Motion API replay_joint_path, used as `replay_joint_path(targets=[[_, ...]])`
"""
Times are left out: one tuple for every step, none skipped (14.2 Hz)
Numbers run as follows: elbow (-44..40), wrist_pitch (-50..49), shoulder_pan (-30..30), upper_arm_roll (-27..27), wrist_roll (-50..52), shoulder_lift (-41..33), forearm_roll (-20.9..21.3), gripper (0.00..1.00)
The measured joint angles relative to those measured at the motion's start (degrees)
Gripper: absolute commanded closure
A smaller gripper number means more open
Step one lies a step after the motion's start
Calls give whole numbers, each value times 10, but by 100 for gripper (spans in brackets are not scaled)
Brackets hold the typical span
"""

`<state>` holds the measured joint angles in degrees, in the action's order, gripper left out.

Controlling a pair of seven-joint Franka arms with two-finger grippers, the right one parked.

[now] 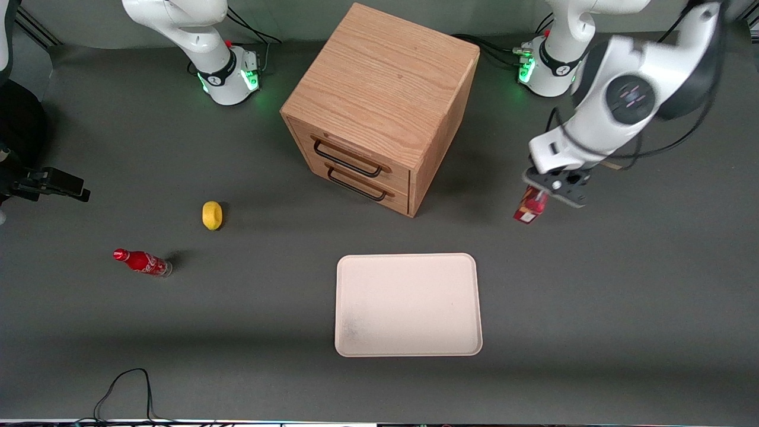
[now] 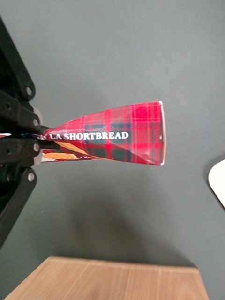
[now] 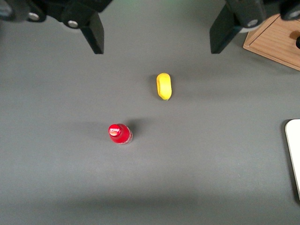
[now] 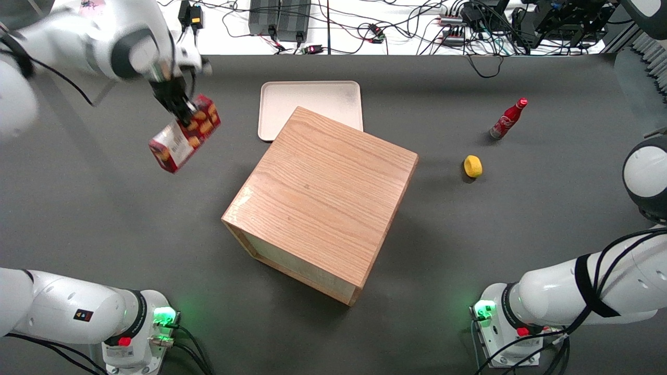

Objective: Place red cookie box on tray
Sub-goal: 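Carry the upright box with the left gripper over the white tray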

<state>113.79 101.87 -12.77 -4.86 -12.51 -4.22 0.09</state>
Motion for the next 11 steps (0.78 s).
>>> replay_joint_path(targets=[[-46,-46,0,3,0,-5,0,100],[-88,-83,1,4,0,-6,0,100],[-125,-112,1,5,0,-6,0,100],[-156,-134,1,5,0,-6,0,100],[-182,-152,1,5,0,-5,0,100],[-197,-159,1,6,0,-4,0,100],[-204,-159,1,6,0,0,0,100],[-209,-157,1,5,6,8,-2,100],[-218,-155,1,5,24,22,-5,100],[-237,-152,0,4,50,44,-6,100],[-264,-148,-1,1,78,72,-8,100]])
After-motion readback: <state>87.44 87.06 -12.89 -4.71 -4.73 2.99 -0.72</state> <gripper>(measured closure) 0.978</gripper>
